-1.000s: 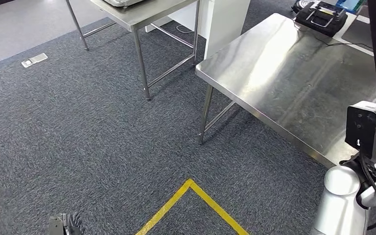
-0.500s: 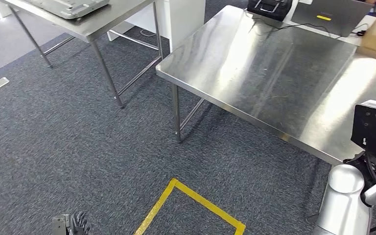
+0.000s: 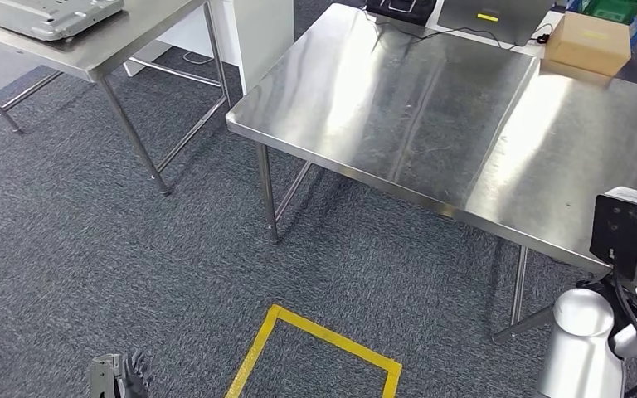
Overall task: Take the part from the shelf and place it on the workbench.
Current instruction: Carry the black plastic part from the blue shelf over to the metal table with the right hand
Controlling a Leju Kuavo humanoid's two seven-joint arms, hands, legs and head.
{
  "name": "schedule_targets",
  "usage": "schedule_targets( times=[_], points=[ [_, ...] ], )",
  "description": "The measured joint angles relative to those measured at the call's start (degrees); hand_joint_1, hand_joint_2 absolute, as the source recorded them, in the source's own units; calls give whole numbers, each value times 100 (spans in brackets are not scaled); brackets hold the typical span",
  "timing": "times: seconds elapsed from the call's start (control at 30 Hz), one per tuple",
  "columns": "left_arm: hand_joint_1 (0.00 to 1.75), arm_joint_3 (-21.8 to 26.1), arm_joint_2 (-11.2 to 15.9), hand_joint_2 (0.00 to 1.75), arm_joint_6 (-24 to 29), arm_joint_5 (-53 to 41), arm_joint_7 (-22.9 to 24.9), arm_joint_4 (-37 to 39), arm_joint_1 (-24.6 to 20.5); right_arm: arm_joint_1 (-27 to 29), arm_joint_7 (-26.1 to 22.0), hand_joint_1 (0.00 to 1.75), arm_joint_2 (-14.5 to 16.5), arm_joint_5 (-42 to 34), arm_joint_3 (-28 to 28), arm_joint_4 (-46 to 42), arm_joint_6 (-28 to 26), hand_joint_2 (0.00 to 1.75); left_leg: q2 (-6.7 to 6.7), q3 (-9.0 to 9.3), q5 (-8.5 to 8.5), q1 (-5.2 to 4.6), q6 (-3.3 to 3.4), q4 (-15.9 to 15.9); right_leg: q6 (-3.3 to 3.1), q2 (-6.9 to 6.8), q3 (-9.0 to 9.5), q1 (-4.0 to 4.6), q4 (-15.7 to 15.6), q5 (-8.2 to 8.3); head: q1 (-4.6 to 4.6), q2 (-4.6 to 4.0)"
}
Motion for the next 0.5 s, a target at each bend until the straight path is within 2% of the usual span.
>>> schedule_targets(
  times=[0.03,0.07,0.1,0.13,0.17,0.23,0.27,0.37,0.5],
  points=[
    [0,-4,0,0,-5,-2,0,2,3,20,-10,175,1,14,-1,3,-3,175,42,-3,-3,-5,3,1,6,-41,-177,-6,371,-121,0,0],
    [0,-5,0,0,-10,-4,0,5,5,43,-16,175,0,27,-2,8,-4,175,81,-4,-6,-8,5,1,26,-61,-278,-13,585,-177,2,0],
    [0,-7,-1,0,-11,-4,0,7,4,61,-17,175,-1,32,-4,11,-5,175,112,-2,-8,-8,4,1,60,-69,-251,-19,546,-138,4,0],
    [0,-8,-2,0,-13,-4,0,8,2,70,-18,175,-2,36,-5,15,-5,175,135,3,-9,-7,1,1,98,-79,-93,-24,252,-19,6,0],
    [0,-10,-3,0,-14,-4,0,8,0,72,-20,175,-3,39,-5,15,-6,175,154,10,-12,-6,-6,1,130,-102,154,-27,-202,138,8,0],
    [0,-16,-4,0,-16,-4,0,8,-4,68,-24,175,-7,42,-4,15,-9,175,176,22,-21,-22,-43,-1,118,-148,566,1,-951,361,8,0],
    [0,-19,-1,0,-17,-4,0,9,-4,70,-25,175,-8,42,-4,15,-11,175,180,25,-30,-34,-46,1,98,-159,666,8,-1131,414,3,0],
    [0,-36,7,0,-19,-5,-1,13,1,82,-25,175,-5,42,-8,16,-20,175,182,44,-19,-46,-1,-34,74,-142,706,11,-1198,456,-25,0],
    [0,-75,6,0,-22,-10,0,19,-4,85,-26,175,-4,42,-8,16,-23,175,184,97,31,-40,-68,-144,57,-135,713,26,-1212,461,-32,0]
  ],
)
